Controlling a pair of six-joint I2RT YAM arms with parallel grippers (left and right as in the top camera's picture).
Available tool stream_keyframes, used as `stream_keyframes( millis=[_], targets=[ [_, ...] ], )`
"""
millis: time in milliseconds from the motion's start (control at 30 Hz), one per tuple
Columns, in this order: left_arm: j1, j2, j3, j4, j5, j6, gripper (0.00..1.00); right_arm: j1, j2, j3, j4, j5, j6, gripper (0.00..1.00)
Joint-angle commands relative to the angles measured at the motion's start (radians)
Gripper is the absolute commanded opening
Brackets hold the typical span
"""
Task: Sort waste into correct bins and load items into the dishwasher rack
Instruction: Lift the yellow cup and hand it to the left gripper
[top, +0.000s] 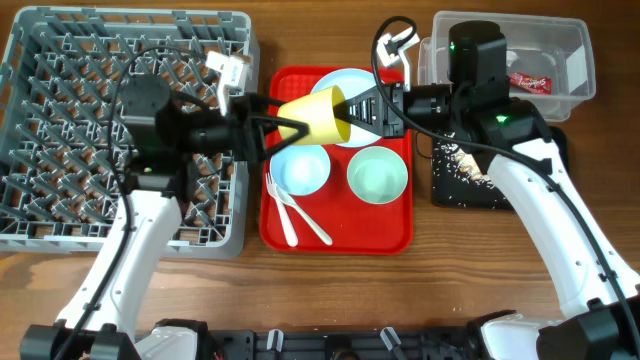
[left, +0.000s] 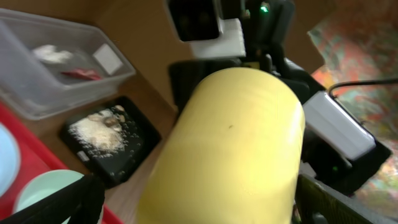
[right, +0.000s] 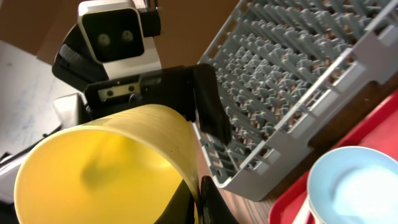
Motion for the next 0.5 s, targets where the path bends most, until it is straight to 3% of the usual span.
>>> stream_keyframes(
  millis=[0,167,367,467],
  targets=[
    [-0.047,0.010,0.006,0.079,0.030,-0.132,0.95,0.007,0.002,0.009,0.008,-0.066,0.004,0.04],
    [-0.065,0.010,0.006,0.182,0.031,-0.225,0.84,0.007,0.002,0.009,0.010,-0.065,0.004,0.04],
    [-0.066,0.010,0.006,0.189,0.030,-0.229,0.66,0.007,0.002,0.009,0.014,-0.065,0.004,0.04],
    [-0.066,0.010,0.006,0.189,0.030,-0.229,0.66,0.007,0.002,0.009,0.022,-0.065,0.006,0.04]
  ],
)
